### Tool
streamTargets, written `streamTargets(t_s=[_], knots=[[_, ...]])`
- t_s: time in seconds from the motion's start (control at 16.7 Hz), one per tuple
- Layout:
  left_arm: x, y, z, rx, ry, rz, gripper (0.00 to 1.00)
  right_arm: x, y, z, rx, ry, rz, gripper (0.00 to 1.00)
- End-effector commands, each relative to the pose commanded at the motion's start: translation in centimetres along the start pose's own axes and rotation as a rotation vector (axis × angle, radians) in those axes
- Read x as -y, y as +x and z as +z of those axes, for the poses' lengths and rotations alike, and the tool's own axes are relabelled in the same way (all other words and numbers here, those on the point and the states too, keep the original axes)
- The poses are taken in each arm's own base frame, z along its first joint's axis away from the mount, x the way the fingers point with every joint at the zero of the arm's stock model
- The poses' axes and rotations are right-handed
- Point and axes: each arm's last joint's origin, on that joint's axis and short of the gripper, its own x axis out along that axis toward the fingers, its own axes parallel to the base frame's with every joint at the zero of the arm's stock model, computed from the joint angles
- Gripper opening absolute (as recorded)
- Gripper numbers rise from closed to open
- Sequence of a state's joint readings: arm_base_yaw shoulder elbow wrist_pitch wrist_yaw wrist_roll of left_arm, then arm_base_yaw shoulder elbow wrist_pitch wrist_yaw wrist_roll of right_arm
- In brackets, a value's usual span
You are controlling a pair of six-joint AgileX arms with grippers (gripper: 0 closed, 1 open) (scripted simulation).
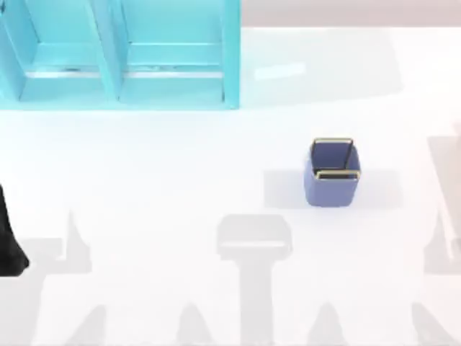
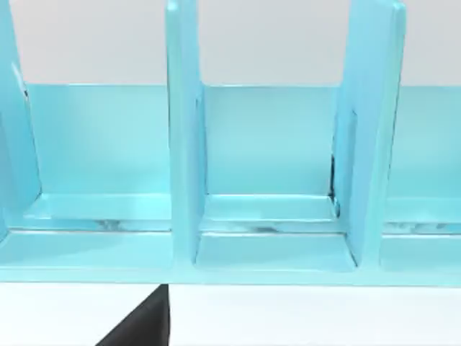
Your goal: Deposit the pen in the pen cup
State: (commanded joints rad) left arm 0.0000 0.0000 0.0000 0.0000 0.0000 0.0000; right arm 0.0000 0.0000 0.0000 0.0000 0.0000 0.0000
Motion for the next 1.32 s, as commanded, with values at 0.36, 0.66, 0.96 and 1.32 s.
streamTargets(t_s=[0.36,0.66,0.96,1.32], knots=[[-0.6,0.3,0.9,-0.092,-0.041,0.054,1.00,0.0,0.0,0.0,0.000,0.000,0.000,1.00],[-2.7,2.1,4.2,-0.321,-0.188,0.190,1.00,0.0,0.0,0.0,0.000,0.000,0.000,1.00],[-7.4,7.0,8.3,-0.548,-0.428,0.323,1.00,0.0,0.0,0.0,0.000,0.000,0.000,1.00],[-17.1,14.3,7.7,-0.790,-0.789,0.418,1.00,0.0,0.0,0.0,0.000,0.000,0.000,1.00]])
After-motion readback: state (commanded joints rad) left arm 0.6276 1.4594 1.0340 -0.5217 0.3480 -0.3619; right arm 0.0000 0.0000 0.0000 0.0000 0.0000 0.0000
